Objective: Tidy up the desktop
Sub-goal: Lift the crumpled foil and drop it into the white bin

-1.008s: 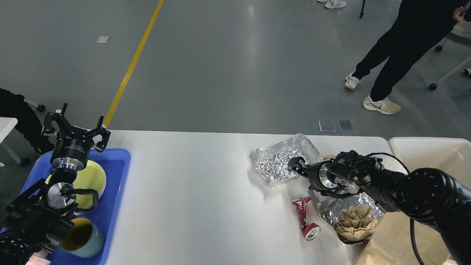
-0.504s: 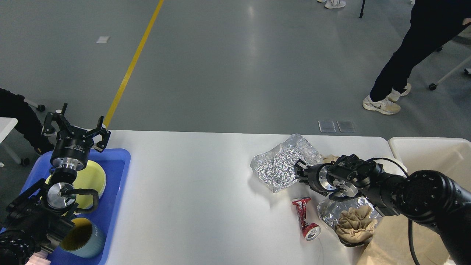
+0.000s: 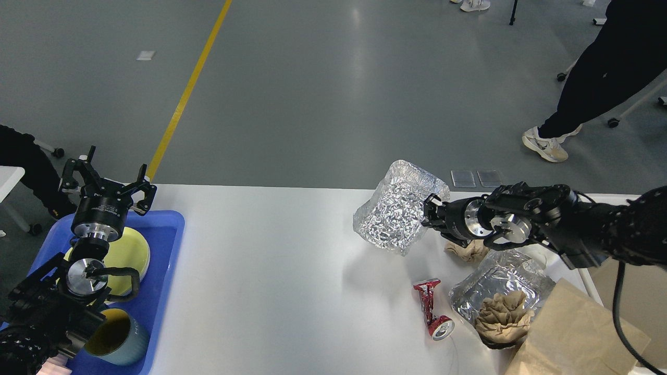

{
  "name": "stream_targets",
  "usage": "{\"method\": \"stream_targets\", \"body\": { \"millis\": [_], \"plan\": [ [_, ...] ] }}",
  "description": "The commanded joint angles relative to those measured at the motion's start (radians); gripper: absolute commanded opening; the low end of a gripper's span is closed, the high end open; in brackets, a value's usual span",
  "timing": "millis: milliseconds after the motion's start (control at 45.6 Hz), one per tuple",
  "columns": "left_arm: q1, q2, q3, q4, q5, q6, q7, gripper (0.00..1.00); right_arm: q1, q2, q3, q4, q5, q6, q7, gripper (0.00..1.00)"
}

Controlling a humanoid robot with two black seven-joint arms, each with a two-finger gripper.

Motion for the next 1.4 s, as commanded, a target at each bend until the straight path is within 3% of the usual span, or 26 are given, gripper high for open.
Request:
{"method": "stream_targets", "body": {
  "millis": [0, 241, 351, 460, 635, 723, 986, 1139, 1227, 1249, 1380],
  "plan": [
    [0.000, 0.000, 0.000, 0.001, 0.000, 0.000, 0.000, 0.97, 0.180, -0.152, -0.001, 0.145, 0.000, 0.045, 0.001, 0.00],
    [0.000, 0.000, 0.000, 0.000, 0.000, 0.000, 0.000, 0.97, 0.518, -0.375, -0.014, 0.189, 0.000, 0.276, 0.000, 0.00],
    [0.000, 0.000, 0.000, 0.000, 0.000, 0.000, 0.000, 0.97, 0.569, -0.426, -0.020, 0.186, -0.005, 0.287, 0.000, 0.00],
    [0.000, 0.000, 0.000, 0.000, 0.000, 0.000, 0.000, 0.97, 0.541, -0.435, -0.058, 0.160, -0.013, 0.226, 0.000, 0.00],
    [0.000, 0.000, 0.000, 0.000, 0.000, 0.000, 0.000, 0.97, 0.275, -0.429, -0.106, 0.015, -0.010, -0.090, 0.001, 0.00],
    [0.000, 0.000, 0.000, 0.000, 0.000, 0.000, 0.000, 0.97, 0.138, -0.426, -0.104, -0.073, -0.008, -0.193, 0.001, 0.00],
    [-0.002, 0.000, 0.000, 0.001, 0.000, 0.000, 0.000, 0.97, -0.220, -0.424, -0.084, -0.308, 0.012, -0.283, -0.002, 0.00],
    [0.000, 0.000, 0.000, 0.000, 0.000, 0.000, 0.000, 0.97, -0.365, -0.417, -0.081, -0.368, 0.047, -0.286, -0.054, 0.01],
    [0.000, 0.000, 0.000, 0.000, 0.000, 0.000, 0.000, 0.97, -0.407, -0.412, -0.080, -0.398, 0.049, -0.293, -0.055, 0.82],
    [0.000, 0.000, 0.000, 0.000, 0.000, 0.000, 0.000, 0.97, -0.416, -0.410, -0.078, -0.409, 0.049, -0.293, -0.054, 0.98],
    [0.000, 0.000, 0.000, 0.000, 0.000, 0.000, 0.000, 0.97, -0.435, -0.395, -0.070, -0.418, 0.049, -0.291, -0.054, 1.00]
  ]
}}
